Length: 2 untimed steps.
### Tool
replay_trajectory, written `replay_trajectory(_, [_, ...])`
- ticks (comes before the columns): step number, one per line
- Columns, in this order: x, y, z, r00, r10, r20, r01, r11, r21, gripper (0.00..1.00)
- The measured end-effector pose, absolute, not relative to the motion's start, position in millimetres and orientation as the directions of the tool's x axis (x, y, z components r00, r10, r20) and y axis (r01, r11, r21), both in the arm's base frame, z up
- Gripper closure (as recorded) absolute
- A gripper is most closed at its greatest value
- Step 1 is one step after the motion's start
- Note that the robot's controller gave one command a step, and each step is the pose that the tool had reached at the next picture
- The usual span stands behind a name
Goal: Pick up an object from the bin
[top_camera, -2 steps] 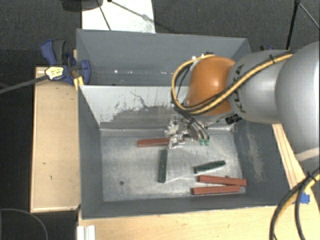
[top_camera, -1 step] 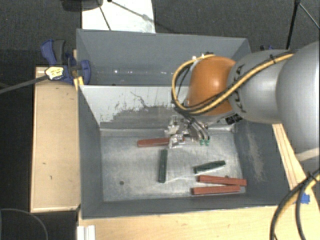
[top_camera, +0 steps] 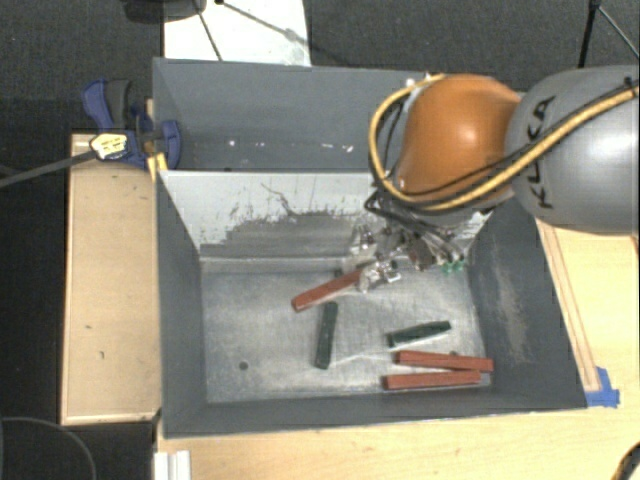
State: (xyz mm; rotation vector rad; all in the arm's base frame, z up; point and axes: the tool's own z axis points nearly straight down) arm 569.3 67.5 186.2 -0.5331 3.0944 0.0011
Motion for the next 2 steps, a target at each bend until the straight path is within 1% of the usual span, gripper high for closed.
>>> replay_trajectory(1, [569.3,67.5,186.1,-0.943,-0.333,-0.002,-0.333,0.943,0.001,1.00])
replay_trajectory(2, [569.3,60.2,264.5,-0.951,-0.310,-0.003,-0.310,0.951,0.000,1.00])
